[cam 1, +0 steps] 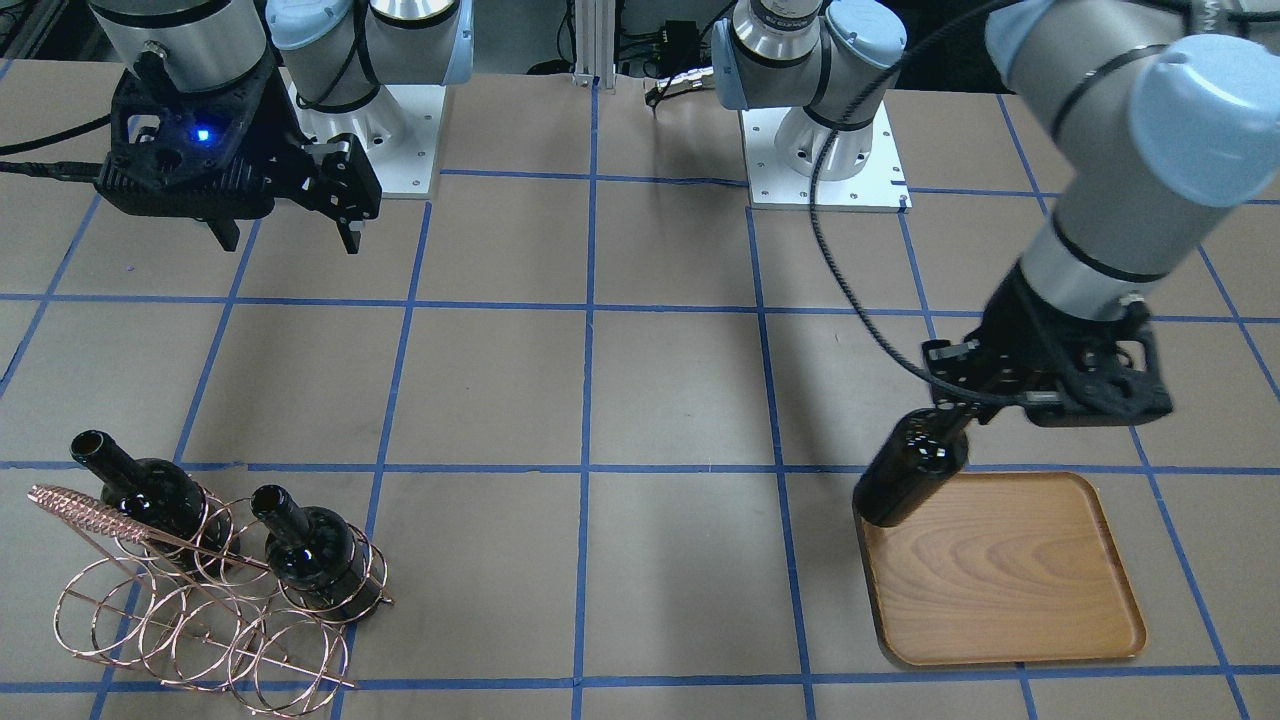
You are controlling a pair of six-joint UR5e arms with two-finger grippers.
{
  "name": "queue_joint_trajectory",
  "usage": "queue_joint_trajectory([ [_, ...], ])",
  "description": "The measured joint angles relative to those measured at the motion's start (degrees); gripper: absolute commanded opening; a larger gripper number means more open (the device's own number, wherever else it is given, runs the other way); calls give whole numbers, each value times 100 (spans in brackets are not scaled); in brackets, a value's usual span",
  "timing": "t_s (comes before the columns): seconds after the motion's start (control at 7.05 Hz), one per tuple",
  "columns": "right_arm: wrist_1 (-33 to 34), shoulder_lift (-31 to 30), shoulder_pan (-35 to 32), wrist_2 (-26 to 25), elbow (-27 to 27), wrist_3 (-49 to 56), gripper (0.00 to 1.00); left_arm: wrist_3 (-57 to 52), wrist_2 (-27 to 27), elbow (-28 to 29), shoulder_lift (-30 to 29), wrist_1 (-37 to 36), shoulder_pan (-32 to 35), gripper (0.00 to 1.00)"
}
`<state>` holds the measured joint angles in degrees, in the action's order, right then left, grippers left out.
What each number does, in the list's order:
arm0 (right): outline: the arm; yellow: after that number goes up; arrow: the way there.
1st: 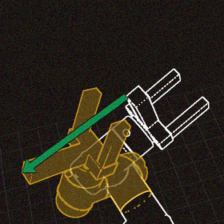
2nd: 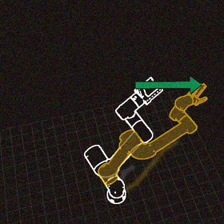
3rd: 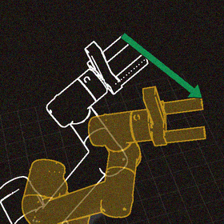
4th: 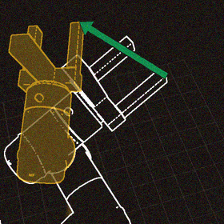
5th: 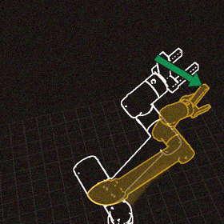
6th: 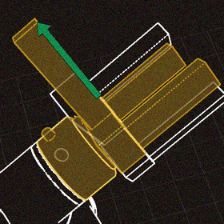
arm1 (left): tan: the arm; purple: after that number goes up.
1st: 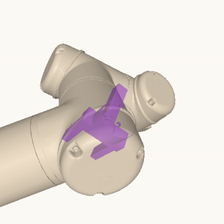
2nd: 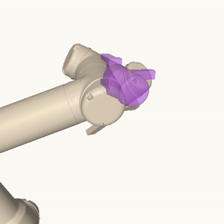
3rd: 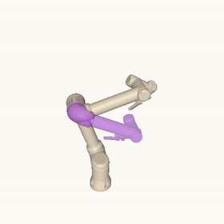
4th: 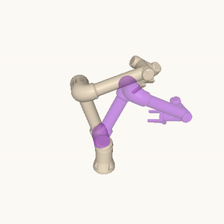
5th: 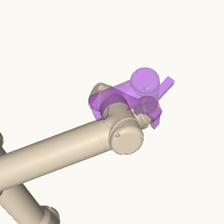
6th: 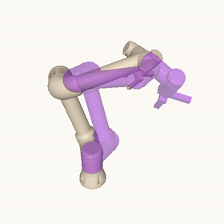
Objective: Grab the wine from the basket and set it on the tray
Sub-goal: 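Carry the bottle with the left gripper and lay it on the tray, then open the left gripper and lift it off the bottle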
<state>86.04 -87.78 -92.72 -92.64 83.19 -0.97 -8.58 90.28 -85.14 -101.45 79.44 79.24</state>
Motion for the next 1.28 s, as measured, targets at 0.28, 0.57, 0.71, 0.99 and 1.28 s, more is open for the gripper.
queue_joint_trajectory([
  [0.28, 0, -8, 1, 0, 24, -2, 100, -788, -23, -2, -96, -45, -967, 0],
  [0.57, 8, -10, 0, 2, 33, -2, 100, -1096, -71, -20, -212, -269, -1188, 0],
  [0.71, 11, -11, 0, -4, 36, 9, 100, -1115, -153, -18, -299, -509, -1196, 0],
  [0.99, 9, -11, 0, -8, 39, 16, 100, -1179, -247, 3, -462, -861, -1173, 0],
  [1.28, 9, -11, 0, -3, 40, 17, 100, -1182, -282, -7, -534, -923, -1167, 25],
])
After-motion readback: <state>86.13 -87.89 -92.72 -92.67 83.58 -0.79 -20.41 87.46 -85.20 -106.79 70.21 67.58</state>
